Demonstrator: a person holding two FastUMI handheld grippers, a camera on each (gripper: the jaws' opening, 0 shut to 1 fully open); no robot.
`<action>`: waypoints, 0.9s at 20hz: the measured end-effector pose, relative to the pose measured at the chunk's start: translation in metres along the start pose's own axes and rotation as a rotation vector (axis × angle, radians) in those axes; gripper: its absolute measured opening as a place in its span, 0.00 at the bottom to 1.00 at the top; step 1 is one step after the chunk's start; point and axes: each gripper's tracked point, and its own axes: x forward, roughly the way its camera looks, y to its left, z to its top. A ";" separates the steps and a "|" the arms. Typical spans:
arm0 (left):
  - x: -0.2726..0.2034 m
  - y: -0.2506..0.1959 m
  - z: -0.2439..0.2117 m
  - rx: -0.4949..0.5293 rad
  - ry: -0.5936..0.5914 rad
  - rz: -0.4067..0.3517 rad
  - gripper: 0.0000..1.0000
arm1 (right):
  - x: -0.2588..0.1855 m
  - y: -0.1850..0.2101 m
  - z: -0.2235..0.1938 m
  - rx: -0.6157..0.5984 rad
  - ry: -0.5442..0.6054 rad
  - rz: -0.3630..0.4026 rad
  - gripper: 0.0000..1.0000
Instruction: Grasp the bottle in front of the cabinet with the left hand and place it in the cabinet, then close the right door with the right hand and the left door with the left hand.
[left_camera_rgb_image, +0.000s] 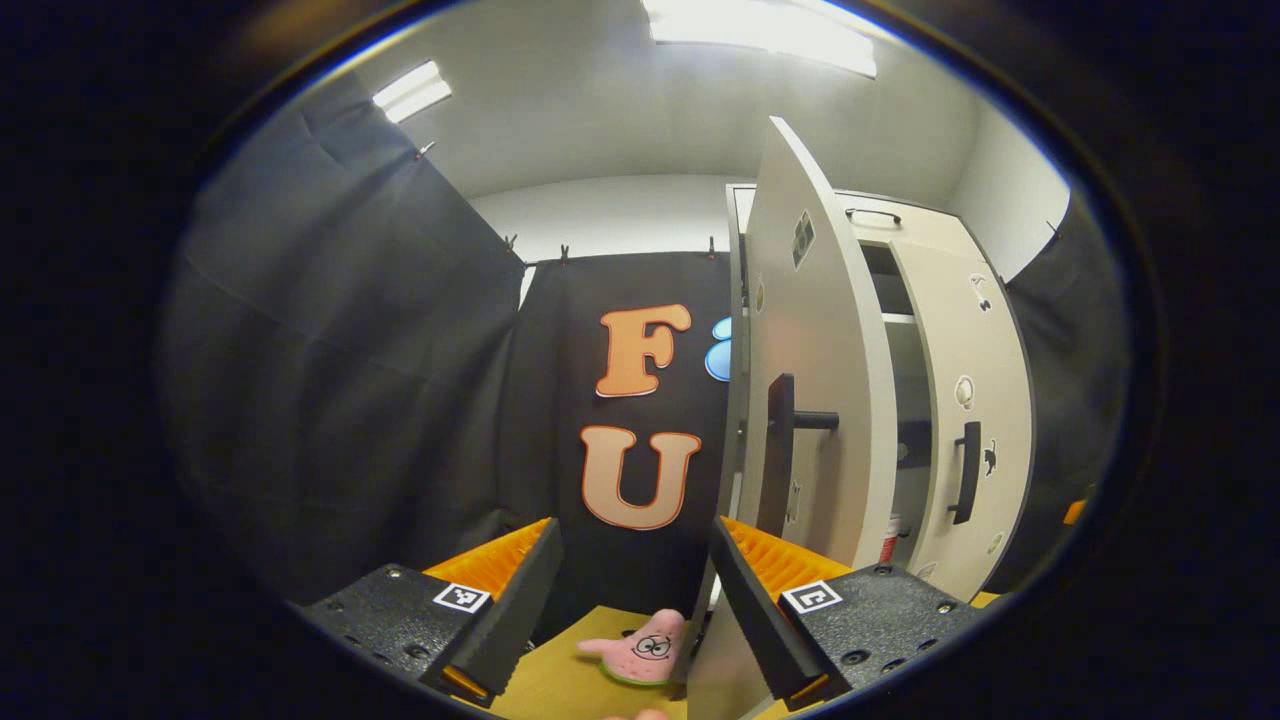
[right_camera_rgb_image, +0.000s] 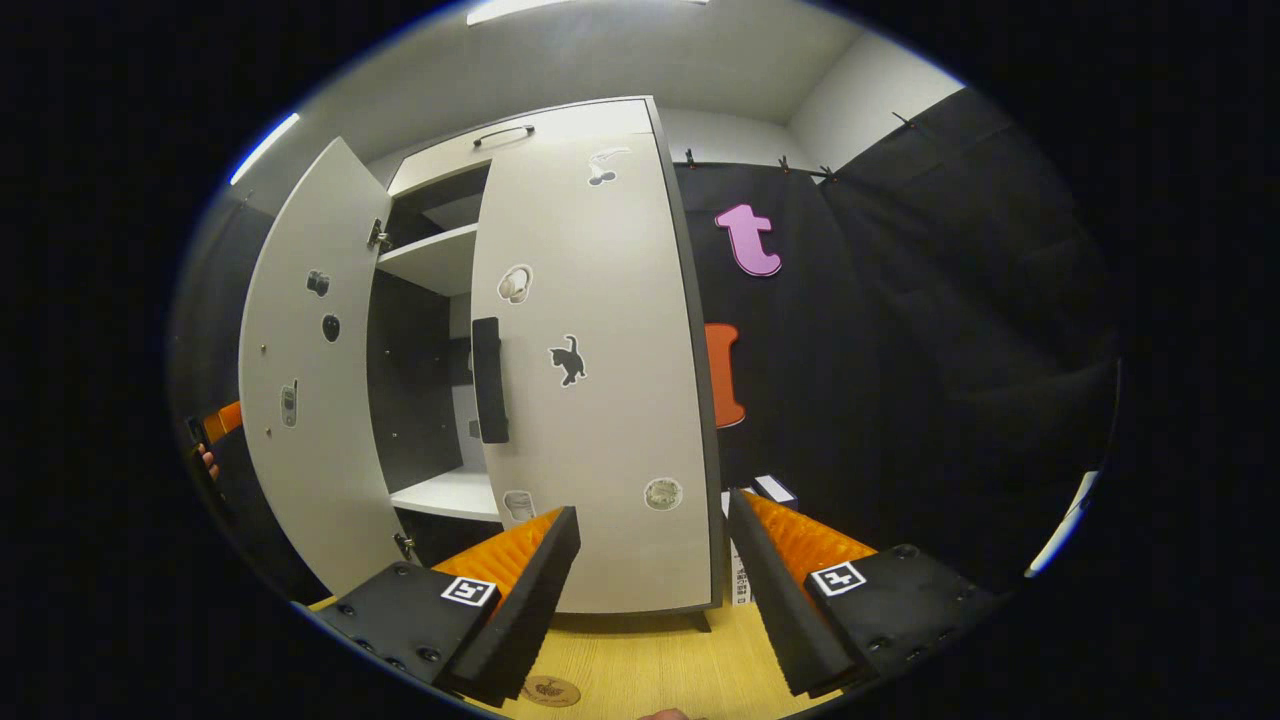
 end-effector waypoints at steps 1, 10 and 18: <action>-0.003 -0.008 -0.002 -0.011 0.004 -0.013 0.91 | -0.001 0.000 0.001 -0.005 -0.001 -0.004 0.98; -0.004 -0.063 -0.006 -0.051 0.005 -0.142 0.89 | -0.019 -0.004 0.015 -0.038 -0.008 -0.032 0.98; 0.005 -0.131 -0.022 -0.121 0.037 -0.303 0.93 | -0.034 -0.017 0.017 -0.055 -0.003 -0.089 0.98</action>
